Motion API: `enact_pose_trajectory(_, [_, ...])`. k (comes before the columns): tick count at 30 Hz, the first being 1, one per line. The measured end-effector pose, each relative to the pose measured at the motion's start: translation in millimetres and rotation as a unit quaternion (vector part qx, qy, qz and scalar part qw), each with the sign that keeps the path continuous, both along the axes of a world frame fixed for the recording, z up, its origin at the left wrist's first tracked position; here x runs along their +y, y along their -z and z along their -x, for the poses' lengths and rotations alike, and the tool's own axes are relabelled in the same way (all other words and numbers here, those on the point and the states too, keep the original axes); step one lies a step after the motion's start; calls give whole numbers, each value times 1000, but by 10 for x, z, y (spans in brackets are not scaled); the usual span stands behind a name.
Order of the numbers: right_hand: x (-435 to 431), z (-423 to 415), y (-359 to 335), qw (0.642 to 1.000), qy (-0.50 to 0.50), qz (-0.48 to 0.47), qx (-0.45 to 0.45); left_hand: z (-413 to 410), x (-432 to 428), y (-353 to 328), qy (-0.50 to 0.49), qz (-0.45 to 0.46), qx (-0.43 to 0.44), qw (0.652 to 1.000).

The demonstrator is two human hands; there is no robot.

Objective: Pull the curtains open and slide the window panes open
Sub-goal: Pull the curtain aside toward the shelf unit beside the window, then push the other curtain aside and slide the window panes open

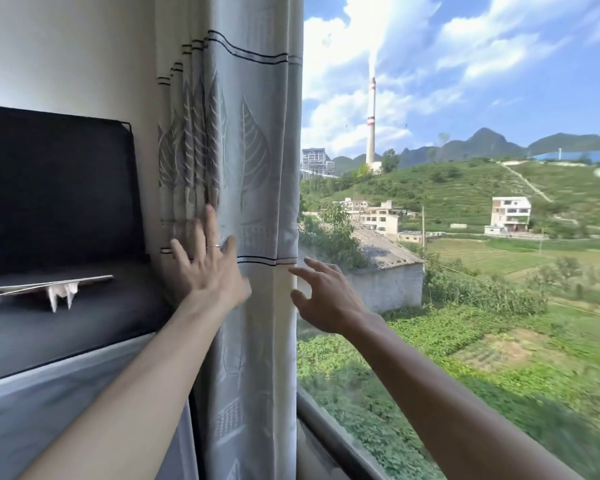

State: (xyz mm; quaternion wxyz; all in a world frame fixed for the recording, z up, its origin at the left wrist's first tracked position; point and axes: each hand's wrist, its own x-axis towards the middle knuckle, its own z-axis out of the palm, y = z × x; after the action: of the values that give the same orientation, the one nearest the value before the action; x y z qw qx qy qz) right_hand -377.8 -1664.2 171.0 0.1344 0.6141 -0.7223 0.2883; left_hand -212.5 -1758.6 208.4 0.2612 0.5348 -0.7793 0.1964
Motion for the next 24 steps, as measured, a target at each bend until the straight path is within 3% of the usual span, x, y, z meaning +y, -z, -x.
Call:
enact_pose_trajectory(8, [1294,-61,167,1000,12,-23,5,-33,998,612,157,-44,65,985])
enact_pose_trajectory(13, [2267,-185,439,998,41,-53,0,-28,1794,975,263,-86,44,960])
enact_pose_trajectory(17, [3155,-279,722,994,86,-67,-12,95,2580,1185,323,-55,-3,945])
enact_pose_trajectory(24, [4868,-428,879,974,212,-81,-29,421,3940,1310,464,-81,-45,881])
